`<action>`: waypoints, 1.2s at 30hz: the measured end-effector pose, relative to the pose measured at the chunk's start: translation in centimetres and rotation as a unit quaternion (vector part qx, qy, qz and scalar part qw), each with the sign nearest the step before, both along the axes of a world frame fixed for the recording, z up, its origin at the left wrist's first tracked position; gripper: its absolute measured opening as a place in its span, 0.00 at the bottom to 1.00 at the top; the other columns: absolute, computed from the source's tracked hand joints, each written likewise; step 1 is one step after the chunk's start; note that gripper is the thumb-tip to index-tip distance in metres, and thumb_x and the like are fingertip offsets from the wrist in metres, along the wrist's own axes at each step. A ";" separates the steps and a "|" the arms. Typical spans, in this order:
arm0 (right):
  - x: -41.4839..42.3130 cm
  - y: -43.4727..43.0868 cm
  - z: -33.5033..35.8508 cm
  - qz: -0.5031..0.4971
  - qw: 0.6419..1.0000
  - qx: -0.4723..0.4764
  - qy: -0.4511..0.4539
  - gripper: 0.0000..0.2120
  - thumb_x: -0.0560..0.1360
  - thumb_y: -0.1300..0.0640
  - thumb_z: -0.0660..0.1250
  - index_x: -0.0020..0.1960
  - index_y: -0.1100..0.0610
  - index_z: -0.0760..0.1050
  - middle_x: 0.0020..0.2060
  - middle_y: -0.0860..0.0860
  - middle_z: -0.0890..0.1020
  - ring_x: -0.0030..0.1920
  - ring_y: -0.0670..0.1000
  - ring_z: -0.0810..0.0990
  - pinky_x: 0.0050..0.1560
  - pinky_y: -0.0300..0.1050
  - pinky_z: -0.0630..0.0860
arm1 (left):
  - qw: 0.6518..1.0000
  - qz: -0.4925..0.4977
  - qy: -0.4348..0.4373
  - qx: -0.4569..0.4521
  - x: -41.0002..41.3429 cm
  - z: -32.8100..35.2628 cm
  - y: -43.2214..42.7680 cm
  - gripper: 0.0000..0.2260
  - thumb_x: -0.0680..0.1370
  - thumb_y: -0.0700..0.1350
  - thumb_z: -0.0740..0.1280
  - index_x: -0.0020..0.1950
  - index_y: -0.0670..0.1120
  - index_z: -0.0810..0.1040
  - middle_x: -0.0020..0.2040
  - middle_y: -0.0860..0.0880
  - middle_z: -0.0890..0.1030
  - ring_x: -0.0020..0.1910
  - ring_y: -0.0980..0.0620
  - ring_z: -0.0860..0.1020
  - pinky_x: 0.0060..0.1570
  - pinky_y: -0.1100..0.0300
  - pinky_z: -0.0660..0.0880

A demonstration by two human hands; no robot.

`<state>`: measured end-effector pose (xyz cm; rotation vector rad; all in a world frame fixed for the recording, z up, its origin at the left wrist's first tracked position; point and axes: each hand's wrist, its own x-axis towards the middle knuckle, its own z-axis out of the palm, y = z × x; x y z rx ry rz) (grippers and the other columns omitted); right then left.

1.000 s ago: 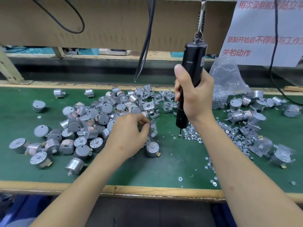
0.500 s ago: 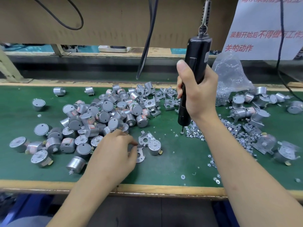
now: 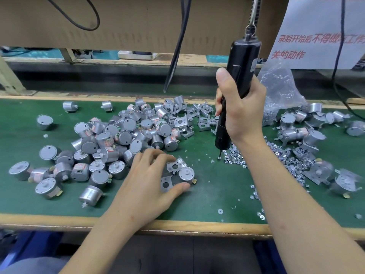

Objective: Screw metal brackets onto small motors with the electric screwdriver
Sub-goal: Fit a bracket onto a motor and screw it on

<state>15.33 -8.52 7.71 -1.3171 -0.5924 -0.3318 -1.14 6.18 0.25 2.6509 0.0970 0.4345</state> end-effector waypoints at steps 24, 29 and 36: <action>-0.4 -0.2 0.0 -0.018 1.000 -0.006 -0.013 0.24 0.77 0.49 0.71 0.42 0.71 0.70 0.31 0.68 0.71 0.29 0.66 0.71 0.28 0.53 0.70 | 0.994 -0.027 -0.023 0.105 -1.4 0.5 1.3 0.12 0.74 0.47 0.74 0.55 0.45 0.79 0.44 0.52 0.80 0.43 0.49 0.80 0.41 0.55 0.77; -0.4 -0.2 0.0 -0.022 1.000 -0.013 -0.010 0.25 0.77 0.48 0.71 0.42 0.71 0.70 0.32 0.68 0.72 0.30 0.68 0.71 0.29 0.59 0.70 | 0.989 0.046 -0.083 -0.113 -0.5 -0.5 0.7 0.08 0.75 0.45 0.73 0.54 0.49 0.81 0.36 0.59 0.79 0.37 0.61 0.78 0.41 0.73 0.71; -0.4 0.0 0.1 -0.018 1.000 -0.014 -0.005 0.25 0.77 0.48 0.71 0.43 0.71 0.70 0.32 0.69 0.72 0.30 0.68 0.71 0.28 0.58 0.70 | 0.951 0.042 -0.062 -0.300 0.3 -1.0 -0.5 0.04 0.77 0.46 0.70 0.52 0.53 0.81 0.36 0.54 0.82 0.33 0.55 0.80 0.36 0.65 0.76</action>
